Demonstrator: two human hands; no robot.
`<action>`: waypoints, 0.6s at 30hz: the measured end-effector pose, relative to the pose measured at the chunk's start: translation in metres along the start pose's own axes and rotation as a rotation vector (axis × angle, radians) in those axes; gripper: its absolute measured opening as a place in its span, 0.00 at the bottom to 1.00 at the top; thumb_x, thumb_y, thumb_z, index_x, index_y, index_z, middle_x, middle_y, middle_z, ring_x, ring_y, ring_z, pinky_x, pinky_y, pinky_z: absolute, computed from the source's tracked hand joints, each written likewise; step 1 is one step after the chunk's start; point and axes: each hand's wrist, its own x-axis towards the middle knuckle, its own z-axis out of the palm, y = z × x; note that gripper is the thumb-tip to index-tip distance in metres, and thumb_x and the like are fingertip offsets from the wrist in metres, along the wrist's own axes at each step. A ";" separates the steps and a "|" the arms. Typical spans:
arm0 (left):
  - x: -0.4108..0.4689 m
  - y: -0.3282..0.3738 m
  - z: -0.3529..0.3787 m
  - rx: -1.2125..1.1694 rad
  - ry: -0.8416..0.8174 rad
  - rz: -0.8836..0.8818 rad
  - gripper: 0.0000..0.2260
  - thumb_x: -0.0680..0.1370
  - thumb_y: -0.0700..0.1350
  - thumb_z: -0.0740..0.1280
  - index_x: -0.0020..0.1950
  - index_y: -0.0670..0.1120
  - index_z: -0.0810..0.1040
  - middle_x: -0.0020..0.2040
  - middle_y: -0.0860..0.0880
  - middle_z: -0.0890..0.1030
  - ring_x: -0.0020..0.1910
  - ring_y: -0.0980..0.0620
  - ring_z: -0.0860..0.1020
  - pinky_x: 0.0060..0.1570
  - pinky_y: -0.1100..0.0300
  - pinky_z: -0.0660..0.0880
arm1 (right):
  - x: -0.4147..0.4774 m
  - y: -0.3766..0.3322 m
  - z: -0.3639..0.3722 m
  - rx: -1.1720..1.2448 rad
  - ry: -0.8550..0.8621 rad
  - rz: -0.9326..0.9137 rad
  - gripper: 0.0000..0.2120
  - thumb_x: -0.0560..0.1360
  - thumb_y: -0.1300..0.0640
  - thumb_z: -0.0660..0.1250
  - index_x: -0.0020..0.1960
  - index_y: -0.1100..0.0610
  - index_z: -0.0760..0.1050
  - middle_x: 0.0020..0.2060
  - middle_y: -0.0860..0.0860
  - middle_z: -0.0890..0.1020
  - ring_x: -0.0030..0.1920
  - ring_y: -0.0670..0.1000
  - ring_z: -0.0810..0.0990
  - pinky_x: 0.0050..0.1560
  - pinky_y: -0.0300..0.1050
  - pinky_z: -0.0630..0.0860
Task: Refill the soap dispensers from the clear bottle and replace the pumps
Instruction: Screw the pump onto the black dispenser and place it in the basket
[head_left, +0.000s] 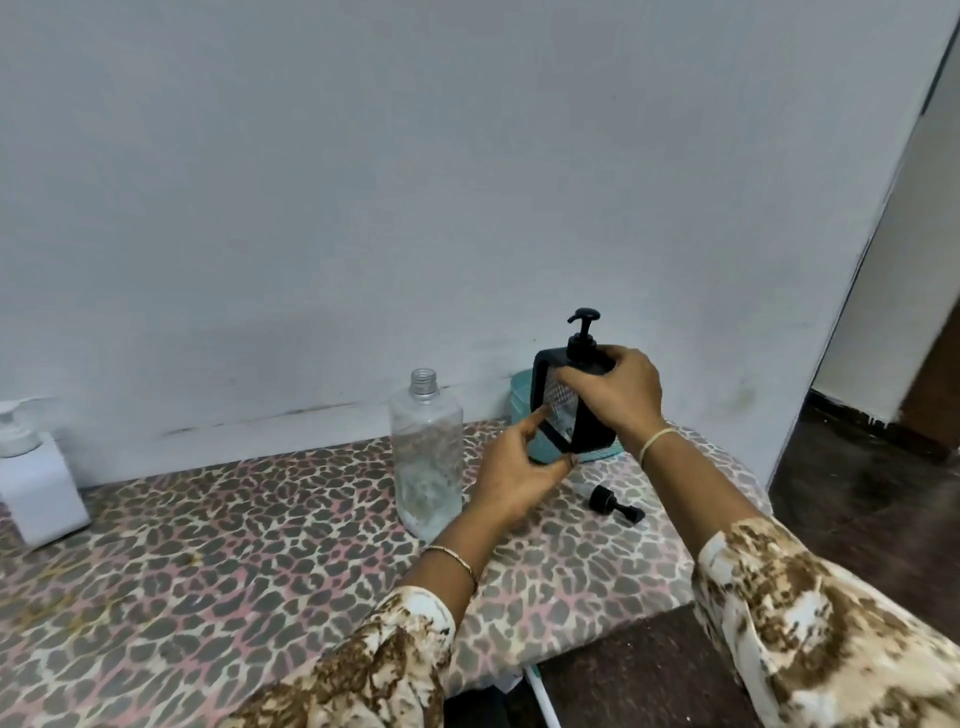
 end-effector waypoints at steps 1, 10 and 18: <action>0.012 -0.001 0.002 0.023 -0.005 -0.005 0.33 0.73 0.45 0.74 0.75 0.48 0.65 0.69 0.50 0.74 0.68 0.50 0.72 0.66 0.60 0.68 | 0.013 0.002 0.000 -0.002 0.007 -0.003 0.17 0.65 0.49 0.75 0.51 0.53 0.82 0.40 0.47 0.81 0.43 0.49 0.79 0.45 0.42 0.74; 0.084 -0.029 0.027 0.329 0.048 -0.010 0.37 0.75 0.51 0.70 0.78 0.43 0.56 0.79 0.46 0.52 0.78 0.48 0.52 0.76 0.55 0.53 | 0.100 0.040 0.012 -0.045 0.055 0.027 0.19 0.65 0.51 0.76 0.54 0.56 0.81 0.49 0.52 0.84 0.50 0.53 0.81 0.52 0.46 0.77; 0.102 -0.054 0.044 0.416 0.101 -0.022 0.45 0.75 0.61 0.67 0.79 0.42 0.44 0.80 0.46 0.42 0.78 0.48 0.42 0.73 0.58 0.43 | 0.126 0.091 0.036 -0.073 0.032 0.121 0.21 0.64 0.53 0.77 0.55 0.57 0.81 0.52 0.53 0.84 0.54 0.54 0.80 0.57 0.48 0.77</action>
